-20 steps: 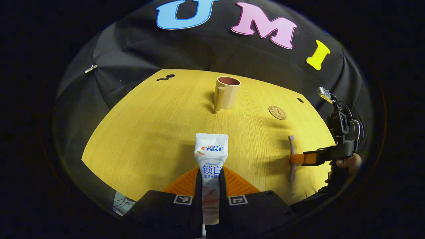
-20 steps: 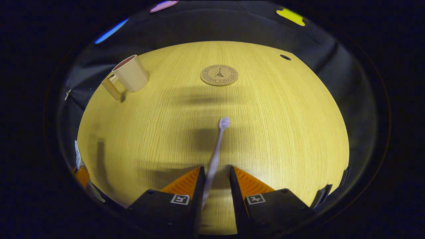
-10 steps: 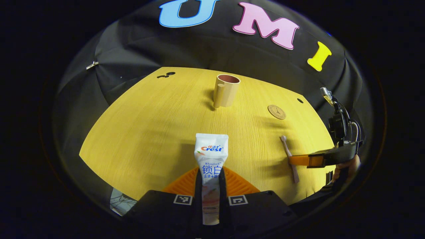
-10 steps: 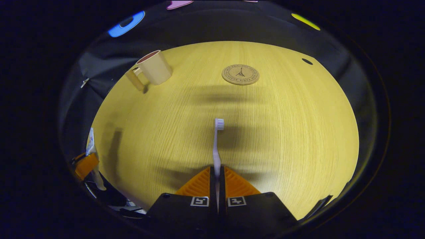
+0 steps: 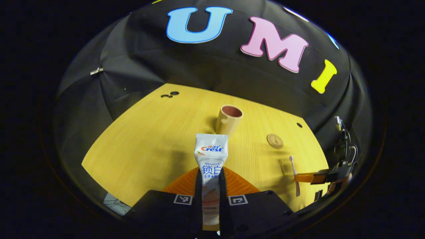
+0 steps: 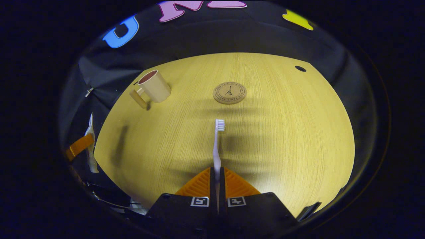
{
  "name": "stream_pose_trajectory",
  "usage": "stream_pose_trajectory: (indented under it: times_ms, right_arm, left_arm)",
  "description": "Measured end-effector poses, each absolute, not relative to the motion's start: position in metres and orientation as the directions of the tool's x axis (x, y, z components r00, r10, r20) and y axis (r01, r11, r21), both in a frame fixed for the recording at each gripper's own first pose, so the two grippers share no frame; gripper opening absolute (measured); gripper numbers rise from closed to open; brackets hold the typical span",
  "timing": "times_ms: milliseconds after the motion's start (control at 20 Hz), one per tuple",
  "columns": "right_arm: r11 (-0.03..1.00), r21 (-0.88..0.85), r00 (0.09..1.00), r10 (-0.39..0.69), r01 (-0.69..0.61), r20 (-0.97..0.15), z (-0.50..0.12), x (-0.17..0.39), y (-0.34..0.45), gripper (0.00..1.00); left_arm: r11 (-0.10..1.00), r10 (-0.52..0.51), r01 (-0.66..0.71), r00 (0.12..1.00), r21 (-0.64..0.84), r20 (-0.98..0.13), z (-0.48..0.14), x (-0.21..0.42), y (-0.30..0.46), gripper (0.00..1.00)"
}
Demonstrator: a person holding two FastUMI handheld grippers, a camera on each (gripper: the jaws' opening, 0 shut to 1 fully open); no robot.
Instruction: Put the toothbrush and toothpaste on the desktop into the cup, then pick up the cup and place it on the coaster on the desktop.
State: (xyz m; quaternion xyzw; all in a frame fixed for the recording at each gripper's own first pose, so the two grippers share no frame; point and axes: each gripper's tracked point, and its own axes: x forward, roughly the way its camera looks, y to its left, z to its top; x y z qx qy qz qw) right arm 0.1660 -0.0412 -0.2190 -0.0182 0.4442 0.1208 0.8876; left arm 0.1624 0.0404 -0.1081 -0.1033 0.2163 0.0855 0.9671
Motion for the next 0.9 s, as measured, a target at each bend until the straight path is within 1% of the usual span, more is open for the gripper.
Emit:
stream_pose_trajectory:
  times_ms: [200, 500, 700, 800, 900]
  right_arm:
    - [0.962, 0.136, 0.595, 0.253, -0.235, -0.763, -0.199, 0.174, -0.040, 0.06]
    - [0.933, 0.128, 0.616, 0.321, -0.336, -0.720, -0.172, 0.195, -0.034, 0.05]
    - [0.920, 0.152, 0.626, 0.361, -0.362, -0.691, -0.161, 0.215, -0.028, 0.05]
    - [0.919, 0.165, 0.629, 0.368, -0.358, -0.685, -0.160, 0.225, -0.029, 0.05]
    - [0.919, 0.175, 0.629, 0.371, -0.353, -0.683, -0.161, 0.233, -0.033, 0.05]
  left_arm:
    - [0.957, 0.119, -0.197, 0.936, -0.213, -0.331, -0.051, 0.197, 0.044, 0.25]
    - [0.970, 0.072, -0.105, 0.986, -0.220, -0.152, 0.014, 0.275, 0.039, 0.25]
    - [0.966, 0.030, -0.042, 0.998, -0.257, -0.049, 0.036, 0.334, 0.029, 0.24]
    - [0.963, 0.030, -0.031, 1.000, -0.269, -0.007, 0.038, 0.365, 0.028, 0.25]
    - [0.957, 0.041, -0.036, 0.999, -0.288, 0.013, 0.031, 0.391, 0.030, 0.24]
